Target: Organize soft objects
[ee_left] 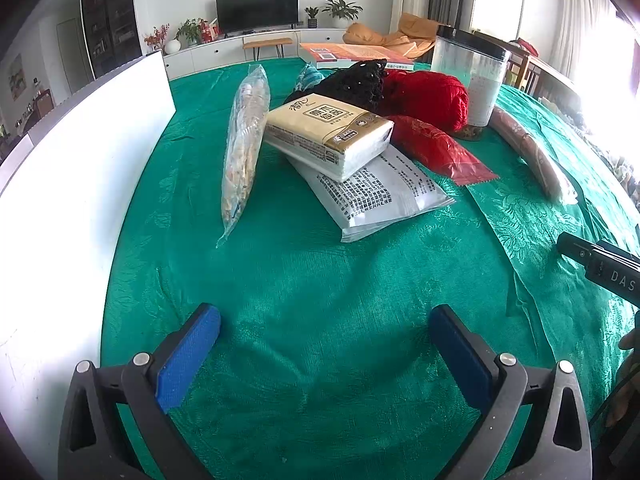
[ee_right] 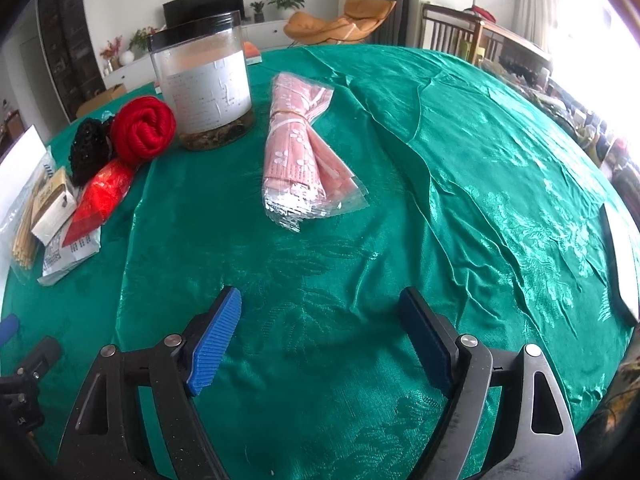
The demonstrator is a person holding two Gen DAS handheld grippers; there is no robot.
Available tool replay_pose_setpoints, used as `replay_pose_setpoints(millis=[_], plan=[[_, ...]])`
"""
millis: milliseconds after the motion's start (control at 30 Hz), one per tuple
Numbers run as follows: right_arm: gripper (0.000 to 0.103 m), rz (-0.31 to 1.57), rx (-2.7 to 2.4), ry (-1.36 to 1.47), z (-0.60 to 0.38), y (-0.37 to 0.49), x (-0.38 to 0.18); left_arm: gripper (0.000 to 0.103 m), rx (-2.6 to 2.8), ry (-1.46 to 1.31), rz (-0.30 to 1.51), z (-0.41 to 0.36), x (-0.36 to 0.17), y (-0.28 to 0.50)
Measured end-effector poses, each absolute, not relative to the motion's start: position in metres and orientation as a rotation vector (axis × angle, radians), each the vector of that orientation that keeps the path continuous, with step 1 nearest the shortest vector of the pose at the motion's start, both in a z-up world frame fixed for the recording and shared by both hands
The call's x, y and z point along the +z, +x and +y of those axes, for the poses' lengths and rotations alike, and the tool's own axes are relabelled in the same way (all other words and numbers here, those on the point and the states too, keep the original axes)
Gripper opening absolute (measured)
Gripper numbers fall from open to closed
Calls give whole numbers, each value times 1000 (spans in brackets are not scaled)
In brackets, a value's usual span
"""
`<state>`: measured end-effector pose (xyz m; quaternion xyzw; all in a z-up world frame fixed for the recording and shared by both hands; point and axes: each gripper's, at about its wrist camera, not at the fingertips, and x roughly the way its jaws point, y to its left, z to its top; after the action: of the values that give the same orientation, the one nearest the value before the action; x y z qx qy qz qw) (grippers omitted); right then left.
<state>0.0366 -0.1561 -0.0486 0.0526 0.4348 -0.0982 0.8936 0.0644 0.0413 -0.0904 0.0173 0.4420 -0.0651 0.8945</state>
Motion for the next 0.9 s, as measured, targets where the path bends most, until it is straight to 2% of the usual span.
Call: replay_pose_setpoints(millis=[900], plan=[[86, 905, -204, 104, -154, 37, -48, 103, -131, 42, 918, 41, -90, 64]])
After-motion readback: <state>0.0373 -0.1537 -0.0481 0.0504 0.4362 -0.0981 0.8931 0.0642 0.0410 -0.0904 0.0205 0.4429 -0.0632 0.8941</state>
